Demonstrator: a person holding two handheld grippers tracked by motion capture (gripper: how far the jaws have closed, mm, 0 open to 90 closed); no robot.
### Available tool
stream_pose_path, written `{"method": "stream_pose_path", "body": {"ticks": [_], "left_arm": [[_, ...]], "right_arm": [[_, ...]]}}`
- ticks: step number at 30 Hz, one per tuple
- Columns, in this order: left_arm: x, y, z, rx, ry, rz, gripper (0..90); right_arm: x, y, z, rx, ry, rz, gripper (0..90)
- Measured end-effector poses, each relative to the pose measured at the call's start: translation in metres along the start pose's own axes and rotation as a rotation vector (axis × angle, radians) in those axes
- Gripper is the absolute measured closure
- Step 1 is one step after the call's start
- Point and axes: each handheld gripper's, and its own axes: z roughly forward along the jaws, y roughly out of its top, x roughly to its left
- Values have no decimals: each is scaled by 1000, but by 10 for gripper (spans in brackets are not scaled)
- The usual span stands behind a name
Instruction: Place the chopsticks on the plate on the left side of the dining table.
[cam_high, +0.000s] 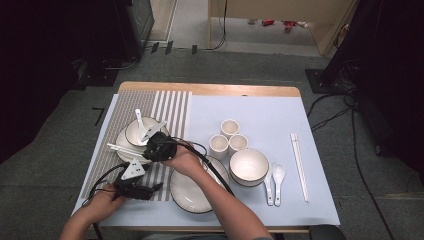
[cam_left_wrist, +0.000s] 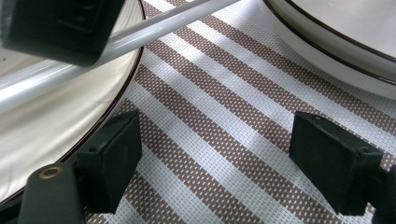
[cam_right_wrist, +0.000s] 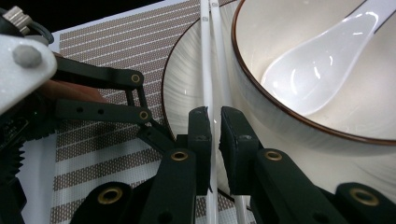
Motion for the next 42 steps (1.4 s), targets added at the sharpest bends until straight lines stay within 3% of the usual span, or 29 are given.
{"method": "stream_pose_path", "body": {"ticks": [34, 42], "left_arm": [[0, 0, 0, 1, 0, 1, 175], [0, 0, 0, 0, 0, 0, 175]], "right_arm": [[-1, 2, 11, -21, -15, 17, 853], [-1, 2, 6, -24, -10, 19, 832]]}}
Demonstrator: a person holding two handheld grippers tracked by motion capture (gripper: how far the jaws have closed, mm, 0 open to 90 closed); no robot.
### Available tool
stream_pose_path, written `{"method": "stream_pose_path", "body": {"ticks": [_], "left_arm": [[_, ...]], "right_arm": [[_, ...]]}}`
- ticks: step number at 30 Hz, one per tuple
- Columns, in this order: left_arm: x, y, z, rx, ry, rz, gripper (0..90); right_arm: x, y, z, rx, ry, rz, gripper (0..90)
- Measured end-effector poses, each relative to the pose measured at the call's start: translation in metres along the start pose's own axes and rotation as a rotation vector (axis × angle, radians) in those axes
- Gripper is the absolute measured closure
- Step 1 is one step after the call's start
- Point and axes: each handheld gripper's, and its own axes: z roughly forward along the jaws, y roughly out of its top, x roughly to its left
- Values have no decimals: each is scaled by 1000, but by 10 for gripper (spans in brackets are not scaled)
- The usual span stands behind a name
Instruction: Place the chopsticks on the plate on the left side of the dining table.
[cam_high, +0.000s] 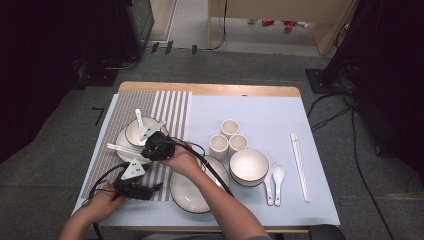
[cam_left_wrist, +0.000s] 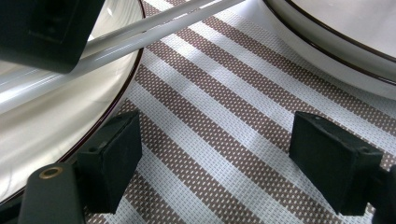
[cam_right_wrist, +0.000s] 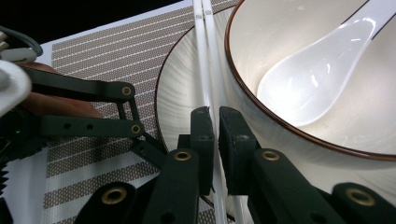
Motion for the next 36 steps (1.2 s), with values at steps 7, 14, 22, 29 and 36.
{"method": "stream_pose_path", "body": {"ticks": [7, 14, 22, 29, 36], "left_arm": [[0, 0, 0, 0, 0, 0, 175], [0, 0, 0, 0, 1, -1, 174], [0, 0, 0, 0, 0, -2, 175], [0, 0, 0, 0, 0, -2, 175], [0, 0, 0, 0, 0, -2, 175]], "right_arm": [[-3, -3, -10, 0, -16, -5, 795], [-7, -9, -13, 12, -19, 4, 736], [-4, -11, -5, 34, -40, -7, 787], [-6, -11, -5, 24, -44, -1, 789], [-8, -11, -6, 25, -47, 3, 785]]}}
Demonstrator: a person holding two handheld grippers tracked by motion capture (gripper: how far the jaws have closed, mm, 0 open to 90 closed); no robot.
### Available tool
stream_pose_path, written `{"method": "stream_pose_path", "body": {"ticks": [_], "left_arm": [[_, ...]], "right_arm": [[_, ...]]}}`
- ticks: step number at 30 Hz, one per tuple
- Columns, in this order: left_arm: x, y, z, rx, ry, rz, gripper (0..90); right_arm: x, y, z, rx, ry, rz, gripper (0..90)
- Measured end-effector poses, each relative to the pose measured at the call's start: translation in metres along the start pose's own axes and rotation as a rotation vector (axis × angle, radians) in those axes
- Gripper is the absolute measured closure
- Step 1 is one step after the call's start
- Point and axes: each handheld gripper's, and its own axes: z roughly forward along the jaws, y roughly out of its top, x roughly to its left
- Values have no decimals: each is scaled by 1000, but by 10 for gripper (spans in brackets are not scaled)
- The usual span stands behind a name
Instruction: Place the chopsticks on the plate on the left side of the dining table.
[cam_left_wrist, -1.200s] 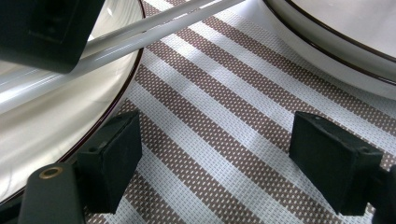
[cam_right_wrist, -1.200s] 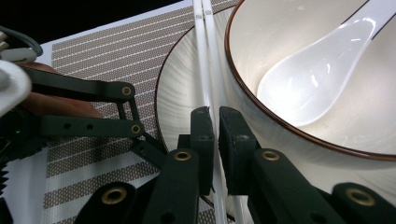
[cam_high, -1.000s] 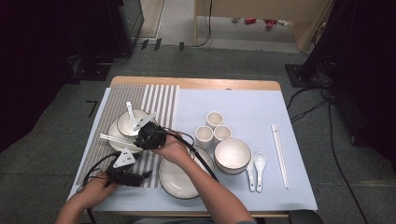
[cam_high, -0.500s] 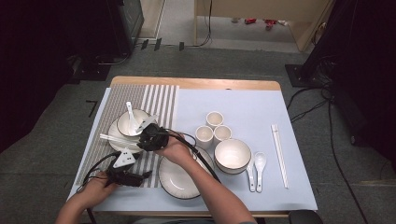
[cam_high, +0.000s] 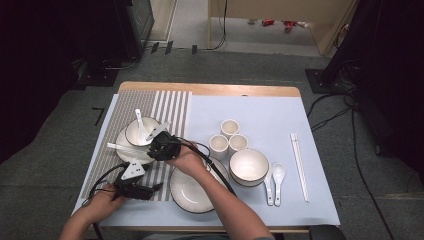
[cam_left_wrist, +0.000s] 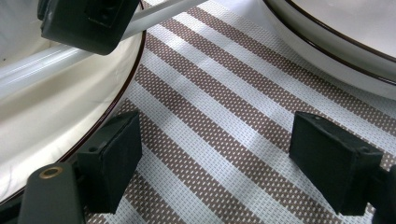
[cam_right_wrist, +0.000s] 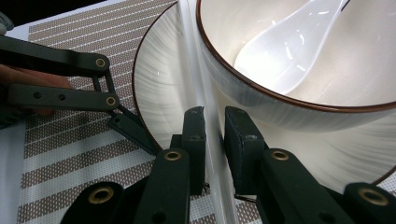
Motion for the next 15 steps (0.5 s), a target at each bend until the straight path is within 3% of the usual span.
{"method": "stream_pose_path", "body": {"ticks": [11, 15], "left_arm": [[0, 0, 0, -1, 1, 1, 175], [0, 0, 0, -1, 0, 0, 175]], "right_arm": [[1, 0, -6, -10, 8, 3, 778], [4, -1, -11, -14, 10, -4, 836]]}}
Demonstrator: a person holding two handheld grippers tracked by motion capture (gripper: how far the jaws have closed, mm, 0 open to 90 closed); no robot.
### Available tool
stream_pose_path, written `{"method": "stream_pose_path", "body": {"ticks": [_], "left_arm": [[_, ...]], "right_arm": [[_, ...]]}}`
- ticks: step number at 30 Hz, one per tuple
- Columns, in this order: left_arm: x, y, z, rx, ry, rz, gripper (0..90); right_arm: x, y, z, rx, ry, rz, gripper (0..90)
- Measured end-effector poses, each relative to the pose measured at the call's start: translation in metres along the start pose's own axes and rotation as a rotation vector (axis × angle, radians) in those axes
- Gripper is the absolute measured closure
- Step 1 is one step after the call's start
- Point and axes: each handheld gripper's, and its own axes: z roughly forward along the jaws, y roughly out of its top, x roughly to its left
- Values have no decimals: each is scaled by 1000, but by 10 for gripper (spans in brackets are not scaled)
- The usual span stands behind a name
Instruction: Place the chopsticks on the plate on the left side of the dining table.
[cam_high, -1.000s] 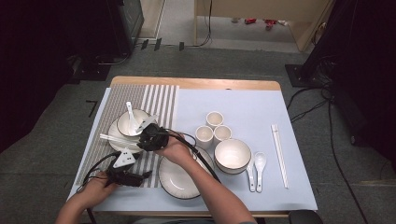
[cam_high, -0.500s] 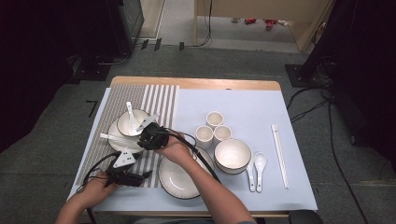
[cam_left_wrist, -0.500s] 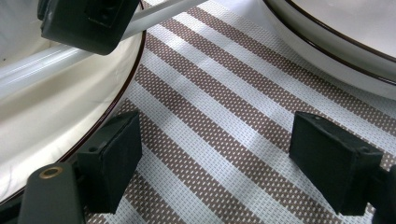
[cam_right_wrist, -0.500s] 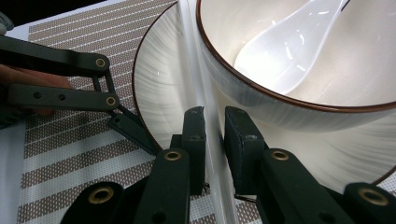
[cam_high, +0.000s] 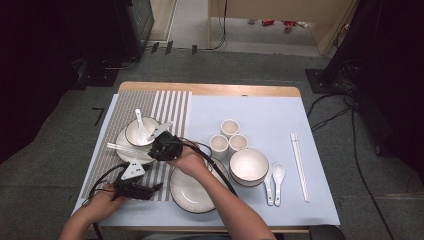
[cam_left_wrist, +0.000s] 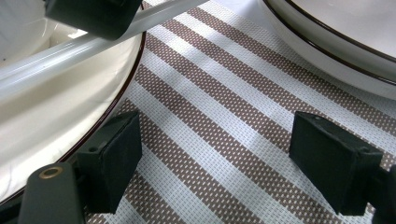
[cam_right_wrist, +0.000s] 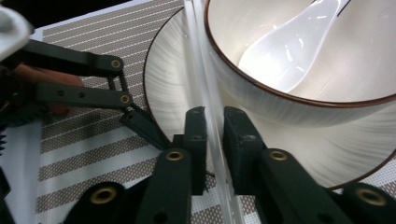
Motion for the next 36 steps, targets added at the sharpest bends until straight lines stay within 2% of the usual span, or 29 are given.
{"method": "stream_pose_path", "body": {"ticks": [5, 19, 36], "left_arm": [[0, 0, 0, 0, 1, 0, 175], [0, 0, 0, 0, 0, 0, 175], [0, 0, 0, 1, -2, -1, 175]], "right_arm": [[1, -5, -2, 10, 11, 9, 897], [-2, -7, -3, -2, -8, 16, 886], [0, -2, -21, -42, 2, 33, 874]]}}
